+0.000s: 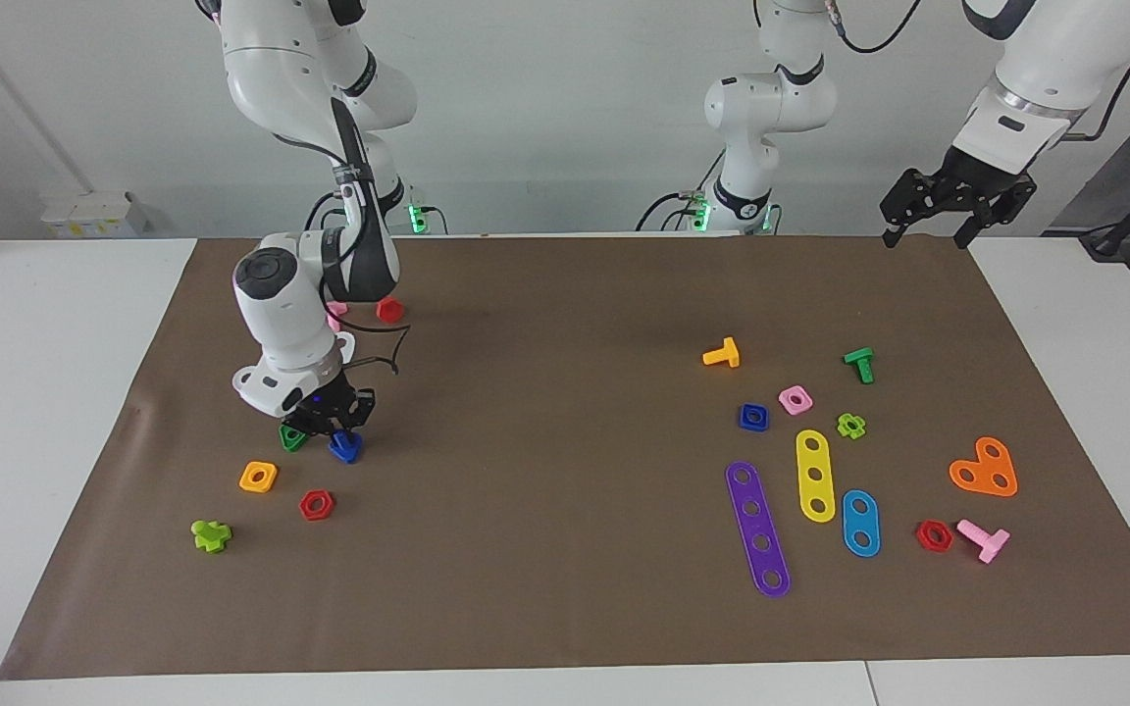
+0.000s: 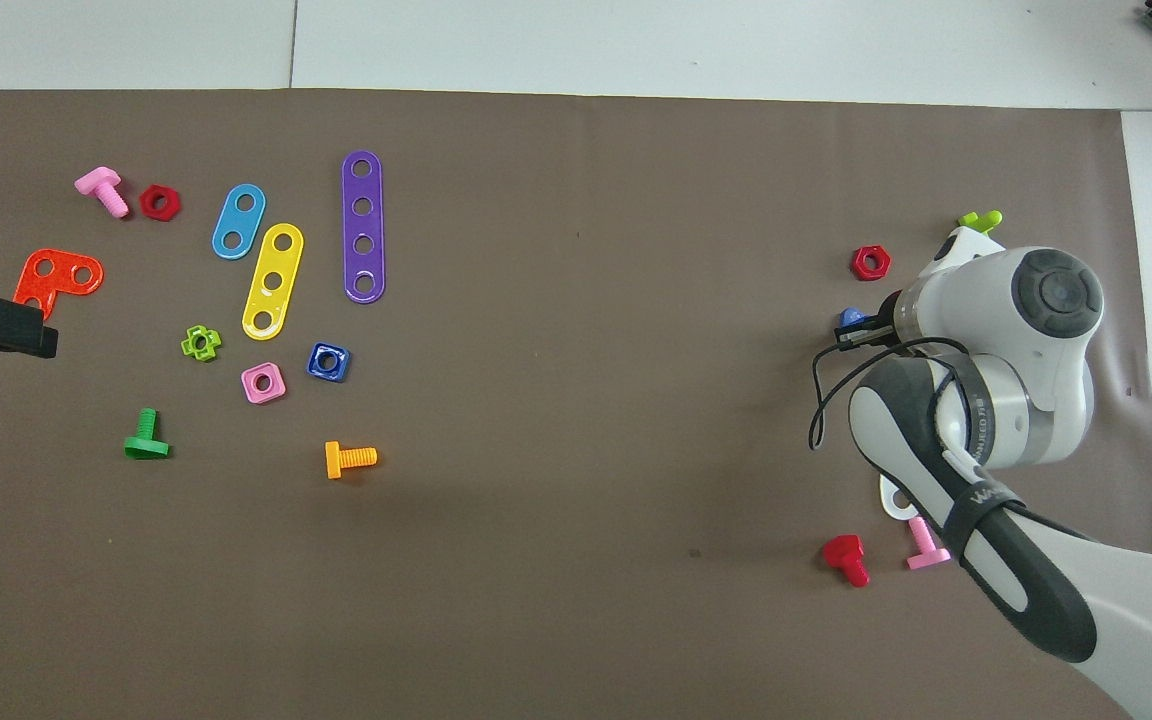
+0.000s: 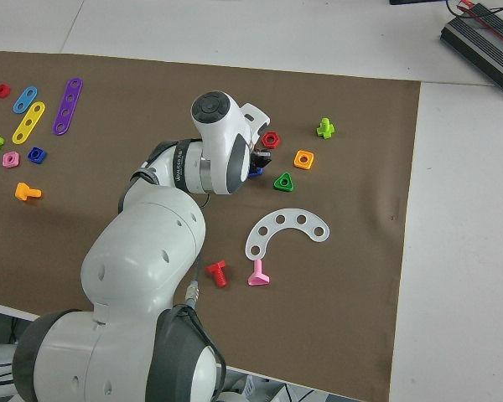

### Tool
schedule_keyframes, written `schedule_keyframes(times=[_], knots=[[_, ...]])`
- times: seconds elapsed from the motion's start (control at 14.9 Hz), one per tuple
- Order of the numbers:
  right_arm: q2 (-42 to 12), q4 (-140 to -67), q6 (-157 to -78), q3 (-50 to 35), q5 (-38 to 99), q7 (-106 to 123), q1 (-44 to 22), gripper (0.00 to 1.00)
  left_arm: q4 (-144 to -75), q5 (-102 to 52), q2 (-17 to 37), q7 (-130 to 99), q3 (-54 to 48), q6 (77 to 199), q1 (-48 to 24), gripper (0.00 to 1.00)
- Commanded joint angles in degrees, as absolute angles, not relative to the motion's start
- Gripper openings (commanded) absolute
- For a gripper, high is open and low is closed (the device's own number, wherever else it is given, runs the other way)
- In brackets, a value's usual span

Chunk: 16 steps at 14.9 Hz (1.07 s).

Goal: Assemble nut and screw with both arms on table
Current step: 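Lift the blue triangular nut with the right gripper, then carry the blue nut to the table centre and release it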

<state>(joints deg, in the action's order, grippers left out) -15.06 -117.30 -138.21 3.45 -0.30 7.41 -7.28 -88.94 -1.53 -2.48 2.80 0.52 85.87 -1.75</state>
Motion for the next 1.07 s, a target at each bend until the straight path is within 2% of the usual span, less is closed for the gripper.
schedule_keyframes(times=[0.0,0.54,0.8,1.0], knots=[[-14.24,-110.93,-130.80,3.08,0.79,1.95,-9.40,0.00,-90.26,-2.11,-3.60,3.52,1.14,85.69,-2.29,1.00],[-14.32,-103.99,-128.85,2.37,-0.09,-19.41,-23.45,0.00,-90.26,-2.11,-3.60,3.52,1.14,85.69,-2.29,1.00],[-19.68,-96.69,-128.76,2.37,-0.17,-28.63,-29.95,0.00,-90.26,-2.11,-3.60,3.52,1.14,85.69,-2.29,1.00],[-19.95,-96.59,-129.72,2.37,-0.35,-33.21,-34.53,0.00,-90.26,-2.11,-3.60,3.52,1.14,85.69,-2.29,1.00]])
